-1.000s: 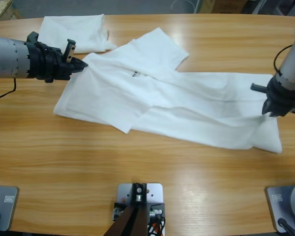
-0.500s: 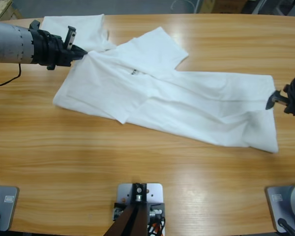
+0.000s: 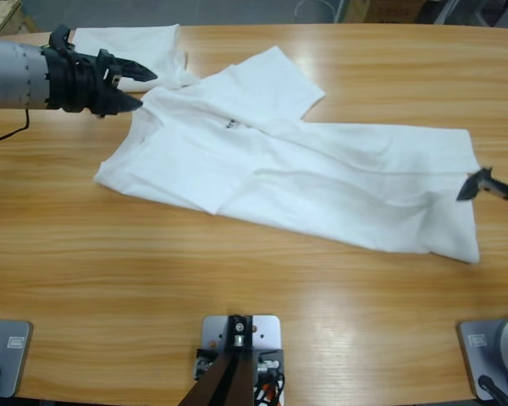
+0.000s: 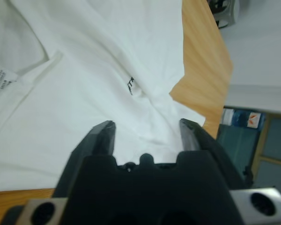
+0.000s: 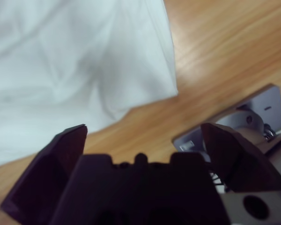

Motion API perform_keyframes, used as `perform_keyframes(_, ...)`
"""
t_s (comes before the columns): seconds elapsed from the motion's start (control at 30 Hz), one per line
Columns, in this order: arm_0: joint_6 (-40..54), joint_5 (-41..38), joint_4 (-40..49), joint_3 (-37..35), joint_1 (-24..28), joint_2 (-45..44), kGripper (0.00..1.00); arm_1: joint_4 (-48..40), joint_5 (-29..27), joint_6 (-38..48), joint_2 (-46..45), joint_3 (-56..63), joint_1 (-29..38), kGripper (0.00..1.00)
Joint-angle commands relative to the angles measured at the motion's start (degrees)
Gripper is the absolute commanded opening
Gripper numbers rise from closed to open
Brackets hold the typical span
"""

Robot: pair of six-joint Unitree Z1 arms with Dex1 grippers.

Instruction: Fold clothes

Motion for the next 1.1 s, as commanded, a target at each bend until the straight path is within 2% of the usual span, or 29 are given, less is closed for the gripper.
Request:
perform_keyframes(0.03,11.3,-3.8,-0.6,7.2,-0.9,-1.0,0.793,-12.0,3.0,0.4,-2.2,11.7,-0.6,0.737)
perform_keyframes(0.1,13.7,-3.8,-0.6,7.1,-0.9,0.4,0.744,-15.2,2.9,1.3,-4.4,15.4,-1.1,0.56)
perform_keyframes(0.17,14.7,-3.8,-0.6,6.4,-0.9,2.3,0.725,-16.7,2.4,2.5,-7.1,17.8,-1.1,0.481)
perform_keyframes(0.27,14.8,-3.4,-0.6,5.1,-1.5,5.0,0.729,-16.7,2.0,4.3,-9.5,18.4,-1.1,0.496)
perform_keyframes(0.3,14.7,-3.3,-0.5,4.7,-1.7,5.7,0.731,-16.8,2.1,4.7,-8.7,18.4,-1.1,0.52)
perform_keyframes(0.37,14.4,-2.4,0.6,3.6,-2.5,6.6,0.754,-18.3,3.4,5.3,-5.4,18.3,-1.1,0.637)
perform_keyframes(0.47,14.4,-1.1,2.6,2.4,-4.0,7.4,0.83,-20.1,4.6,6.1,-0.7,18.3,-1.9,0.692)
perform_keyframes(0.57,14.5,-0.4,4.7,1.8,-5.5,7.2,0.839,-21.0,4.4,7.1,1.8,18.5,-2.0,0.706)
perform_keyframes(0.63,14.5,-0.4,5.5,1.7,-5.9,7.0,0.839,-21.3,3.8,7.1,2.7,18.5,-2.5,0.692)
perform_keyframes(0.7,14.5,-0.4,6.2,1.3,-6.0,7.0,0.839,-21.3,3.1,7.1,3.9,18.3,-3.3,0.607)
perform_keyframes(0.77,14.5,-0.1,6.6,0.7,-6.0,7.3,0.839,-21.2,2.8,7.0,4.6,18.1,-4.8,0.598)
perform_keyframes(0.8,14.5,0.1,6.8,0.2,-6.0,7.6,0.837,-21.2,2.7,6.9,4.5,18.1,-5.3,0.552)
perform_keyframes(0.83,14.6,0.4,6.9,-0.3,-6.0,8.2,0.824,-21.4,2.5,6.8,4.4,18.2,-5.4,0.44)
perform_keyframes(0.87,14.9,0.4,7.0,-1.0,-6.0,8.9,0.763,-21.6,2.3,6.6,4.3,18.4,-5.4,0.294)
perform_keyframes(0.9,15.5,0.5,7.3,-1.9,-6.0,9.5,0.623,-21.7,1.9,6.6,4.1,18.5,-5.4,0.094)
perform_keyframes(0.93,16.2,1.0,8.2,-2.9,-6.0,10.0,0.48,-21.8,1.6,6.6,4.1,18.6,-5.4,0.0)
perform_keyframes(0.97,16.9,2.0,10.1,-4.2,-6.0,10.4,0.318,-21.9,1.6,6.4,4.0,18.6,-5.3,0.0)
perform_keyframes(1.0,17.8,3.4,12.8,-5.5,-6.1,10.5,0.1,-21.9,1.6,6.2,3.9,18.6,-5.3,0.0)
perform_keyframes(1.03,18.9,5.0,15.1,-6.5,-6.2,10.5,0.0,-21.9,1.5,6.0,3.9,18.7,-5.3,0.0)
perform_keyframes(1.1,21.5,7.0,19.0,-8.2,-6.4,11.0,0.0,-21.9,1.5,5.8,4.1,18.8,-5.0,0.0)
